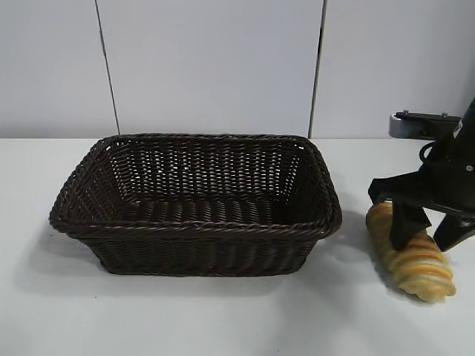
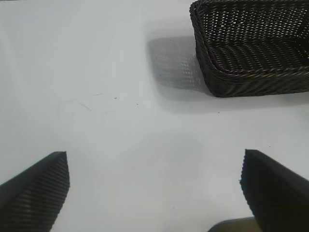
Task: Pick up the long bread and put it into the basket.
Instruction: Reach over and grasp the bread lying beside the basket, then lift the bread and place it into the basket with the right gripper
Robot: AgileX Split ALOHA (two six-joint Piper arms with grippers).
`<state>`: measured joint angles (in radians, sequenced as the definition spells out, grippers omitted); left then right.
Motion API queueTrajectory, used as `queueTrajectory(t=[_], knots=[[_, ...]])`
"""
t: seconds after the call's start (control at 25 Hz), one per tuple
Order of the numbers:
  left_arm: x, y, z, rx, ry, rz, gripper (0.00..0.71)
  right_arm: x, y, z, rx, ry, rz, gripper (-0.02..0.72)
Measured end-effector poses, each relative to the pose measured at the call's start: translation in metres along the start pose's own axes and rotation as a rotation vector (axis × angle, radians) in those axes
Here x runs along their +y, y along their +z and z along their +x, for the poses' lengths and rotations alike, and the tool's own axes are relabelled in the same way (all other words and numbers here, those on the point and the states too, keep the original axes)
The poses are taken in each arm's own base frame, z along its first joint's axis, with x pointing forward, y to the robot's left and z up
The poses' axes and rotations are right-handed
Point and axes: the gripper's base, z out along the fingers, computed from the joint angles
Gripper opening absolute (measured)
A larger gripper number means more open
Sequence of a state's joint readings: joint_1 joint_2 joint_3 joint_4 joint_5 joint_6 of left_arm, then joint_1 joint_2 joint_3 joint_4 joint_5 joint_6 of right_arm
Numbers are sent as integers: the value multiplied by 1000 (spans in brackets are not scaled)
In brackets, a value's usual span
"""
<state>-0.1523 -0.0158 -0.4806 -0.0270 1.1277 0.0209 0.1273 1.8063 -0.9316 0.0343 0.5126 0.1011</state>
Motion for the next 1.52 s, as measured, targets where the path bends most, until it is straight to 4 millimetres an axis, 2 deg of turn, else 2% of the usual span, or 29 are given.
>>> queueTrajectory(t=[0.08, 0.16, 0.44, 0.6, 0.72, 0.8, 1.0, 1.08, 1.2, 1.36, 1.44, 1.52], knots=[[0, 0, 0, 0, 0, 0, 695, 0, -8, -2, 28, -6, 5, 52], [0, 0, 0, 0, 0, 0, 695, 1, -25, -11, 16, -7, 3, 52], [0, 0, 0, 0, 0, 0, 695, 9, -116, -53, -147, -14, -19, 44], [0, 0, 0, 0, 0, 0, 695, 11, -140, -64, -170, -24, -21, 44], [0, 0, 0, 0, 0, 0, 695, 13, -145, -66, -174, -42, -37, 44], [0, 0, 0, 0, 0, 0, 695, 23, -145, -64, -169, -90, -49, 44], [0, 0, 0, 0, 0, 0, 695, 79, -147, -55, -217, -311, -110, 44], [0, 0, 0, 0, 0, 0, 695, 104, -149, -50, -262, -442, -136, 44], [0, 0, 0, 0, 0, 0, 695, 129, -152, -43, -338, -737, -124, 44], [0, 0, 0, 0, 1, -1, 695, 147, -156, -42, -456, -1190, -56, 44], [0, 0, 0, 0, 1, -2, 695, 151, -153, -44, -498, -1325, -38, 44], [0, 0, 0, 0, 1, -2, 695, 156, -144, -46, -505, -1369, -56, 44]])
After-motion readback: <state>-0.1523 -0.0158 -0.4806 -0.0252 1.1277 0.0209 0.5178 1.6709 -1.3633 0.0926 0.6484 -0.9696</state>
